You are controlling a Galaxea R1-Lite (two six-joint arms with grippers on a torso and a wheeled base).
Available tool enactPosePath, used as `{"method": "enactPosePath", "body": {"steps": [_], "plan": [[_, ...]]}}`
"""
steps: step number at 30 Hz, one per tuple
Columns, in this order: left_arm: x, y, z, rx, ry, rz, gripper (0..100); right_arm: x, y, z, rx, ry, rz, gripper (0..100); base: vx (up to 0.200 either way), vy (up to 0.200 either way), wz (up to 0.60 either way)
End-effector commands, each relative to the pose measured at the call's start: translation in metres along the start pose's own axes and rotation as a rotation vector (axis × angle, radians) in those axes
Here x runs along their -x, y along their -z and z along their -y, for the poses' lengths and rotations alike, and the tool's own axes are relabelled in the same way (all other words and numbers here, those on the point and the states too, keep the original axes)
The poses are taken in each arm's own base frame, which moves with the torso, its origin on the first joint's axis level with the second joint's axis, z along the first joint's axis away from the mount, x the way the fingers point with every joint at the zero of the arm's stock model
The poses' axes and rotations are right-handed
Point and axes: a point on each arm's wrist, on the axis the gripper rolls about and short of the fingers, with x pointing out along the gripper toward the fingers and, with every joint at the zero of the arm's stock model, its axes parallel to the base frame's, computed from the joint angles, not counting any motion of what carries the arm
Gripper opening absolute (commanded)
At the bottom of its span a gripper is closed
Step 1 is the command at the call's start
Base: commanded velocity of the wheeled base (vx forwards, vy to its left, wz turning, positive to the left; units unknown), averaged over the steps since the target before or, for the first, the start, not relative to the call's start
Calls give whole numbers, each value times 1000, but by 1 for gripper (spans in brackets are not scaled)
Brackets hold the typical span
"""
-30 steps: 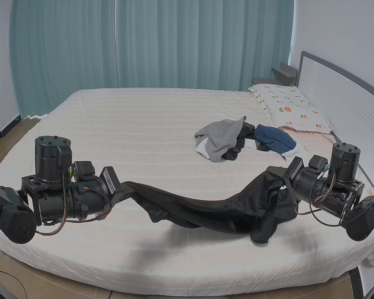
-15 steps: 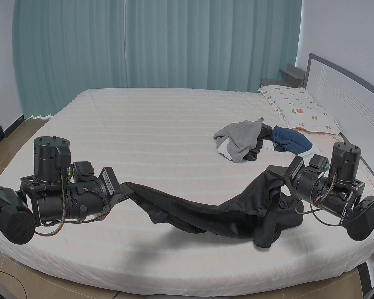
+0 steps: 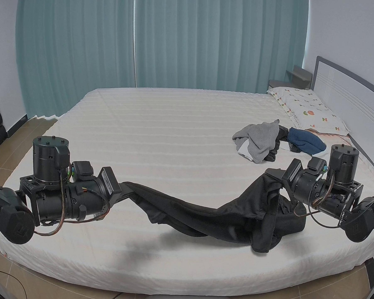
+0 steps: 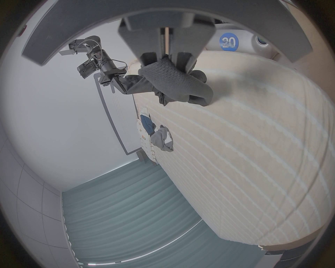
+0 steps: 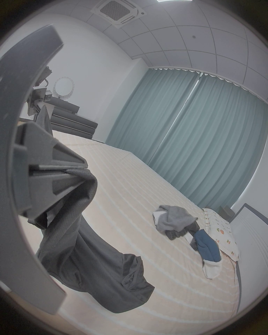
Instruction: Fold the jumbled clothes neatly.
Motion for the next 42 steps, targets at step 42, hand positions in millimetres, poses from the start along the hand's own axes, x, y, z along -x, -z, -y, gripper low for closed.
{"method": "enactPosePath", "body": {"steps": [42], "plan": [[68, 23, 7, 25, -57, -27, 0, 93, 21, -6, 58, -12, 44, 0, -52, 19, 0]]}}
